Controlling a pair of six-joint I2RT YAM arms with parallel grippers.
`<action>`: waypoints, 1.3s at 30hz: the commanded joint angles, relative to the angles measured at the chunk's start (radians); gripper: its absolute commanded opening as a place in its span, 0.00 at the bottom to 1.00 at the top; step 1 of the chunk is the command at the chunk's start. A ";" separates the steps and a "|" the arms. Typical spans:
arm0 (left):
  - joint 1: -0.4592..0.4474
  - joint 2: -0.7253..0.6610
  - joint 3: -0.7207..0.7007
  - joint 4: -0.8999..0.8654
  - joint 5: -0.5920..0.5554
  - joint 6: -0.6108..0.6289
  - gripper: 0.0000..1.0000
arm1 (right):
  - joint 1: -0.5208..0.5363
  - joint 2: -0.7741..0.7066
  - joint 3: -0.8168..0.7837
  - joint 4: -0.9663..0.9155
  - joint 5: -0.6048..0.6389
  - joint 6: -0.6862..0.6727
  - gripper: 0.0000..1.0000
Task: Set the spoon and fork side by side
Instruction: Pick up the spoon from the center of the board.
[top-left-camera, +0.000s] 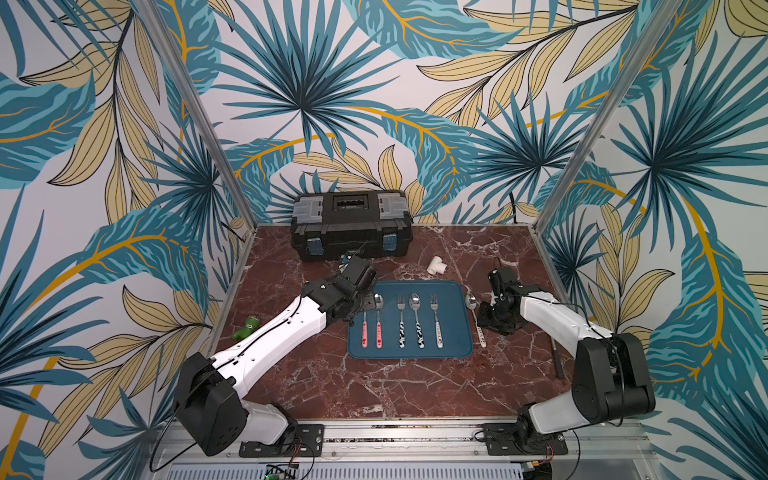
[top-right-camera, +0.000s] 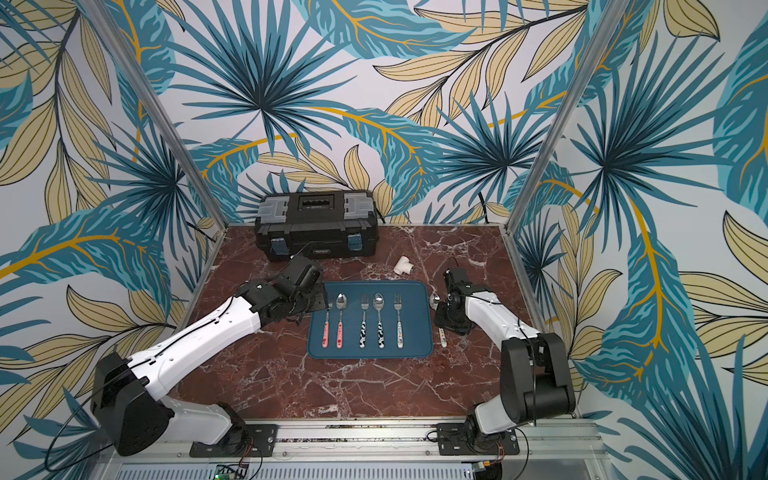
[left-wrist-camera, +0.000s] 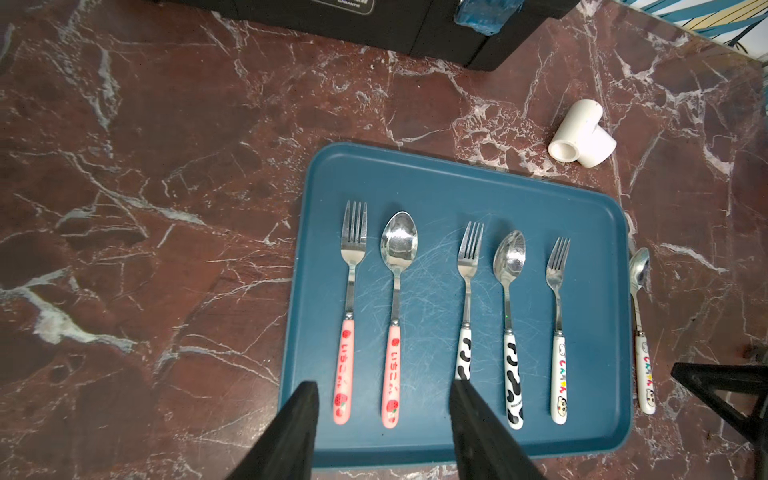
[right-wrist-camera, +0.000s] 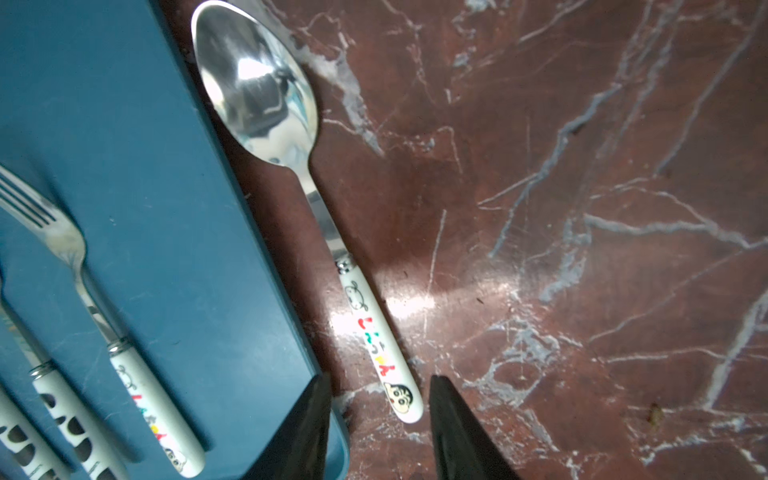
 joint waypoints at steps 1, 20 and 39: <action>0.026 -0.051 -0.055 0.041 0.008 0.021 0.56 | 0.014 0.025 0.016 -0.042 0.022 -0.025 0.46; 0.077 -0.145 -0.185 0.078 0.056 0.025 0.57 | 0.038 0.222 0.086 -0.067 0.104 -0.034 0.40; 0.095 -0.322 -0.222 0.007 -0.050 0.008 0.58 | 0.038 0.208 0.036 -0.035 0.111 -0.004 0.00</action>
